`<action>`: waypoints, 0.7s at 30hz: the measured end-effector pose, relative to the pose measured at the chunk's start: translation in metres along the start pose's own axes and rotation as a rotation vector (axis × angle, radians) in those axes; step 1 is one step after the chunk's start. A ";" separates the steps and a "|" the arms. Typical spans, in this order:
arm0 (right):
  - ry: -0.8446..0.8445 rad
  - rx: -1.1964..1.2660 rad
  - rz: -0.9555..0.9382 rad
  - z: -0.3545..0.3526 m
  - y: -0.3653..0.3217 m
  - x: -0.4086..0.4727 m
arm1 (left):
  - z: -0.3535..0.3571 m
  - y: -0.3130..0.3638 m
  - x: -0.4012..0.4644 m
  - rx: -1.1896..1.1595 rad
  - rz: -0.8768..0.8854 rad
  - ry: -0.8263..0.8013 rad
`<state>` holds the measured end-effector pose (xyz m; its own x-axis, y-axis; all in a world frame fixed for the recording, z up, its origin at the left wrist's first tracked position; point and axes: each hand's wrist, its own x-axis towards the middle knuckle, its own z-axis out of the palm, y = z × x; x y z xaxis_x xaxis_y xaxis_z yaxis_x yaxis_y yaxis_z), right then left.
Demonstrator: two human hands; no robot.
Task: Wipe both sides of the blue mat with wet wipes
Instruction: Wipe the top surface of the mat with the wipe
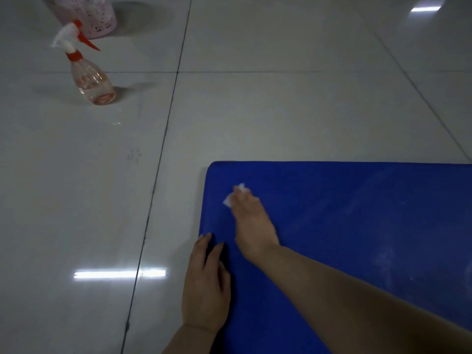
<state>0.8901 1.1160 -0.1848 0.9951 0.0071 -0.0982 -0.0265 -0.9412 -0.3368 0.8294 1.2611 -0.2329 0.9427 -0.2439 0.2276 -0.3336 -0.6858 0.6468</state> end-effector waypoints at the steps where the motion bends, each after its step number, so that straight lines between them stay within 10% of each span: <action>1: -0.076 0.029 -0.119 0.004 -0.013 -0.002 | 0.000 -0.001 0.001 -0.018 -0.024 0.002; 6: -0.010 -0.004 -0.203 0.011 -0.003 -0.014 | -0.004 0.002 0.000 -0.105 -0.031 0.043; 12: 0.241 0.110 0.353 -0.008 0.051 -0.049 | -0.003 0.001 0.002 -0.112 -0.029 0.063; 21: -0.054 -0.019 -0.338 0.016 -0.018 -0.023 | -0.003 0.002 0.003 -0.183 -0.017 0.066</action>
<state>0.8658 1.1380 -0.1911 0.9410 0.3369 -0.0335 0.3060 -0.8887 -0.3415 0.8317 1.2605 -0.2287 0.9482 -0.1842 0.2589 -0.3178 -0.5520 0.7709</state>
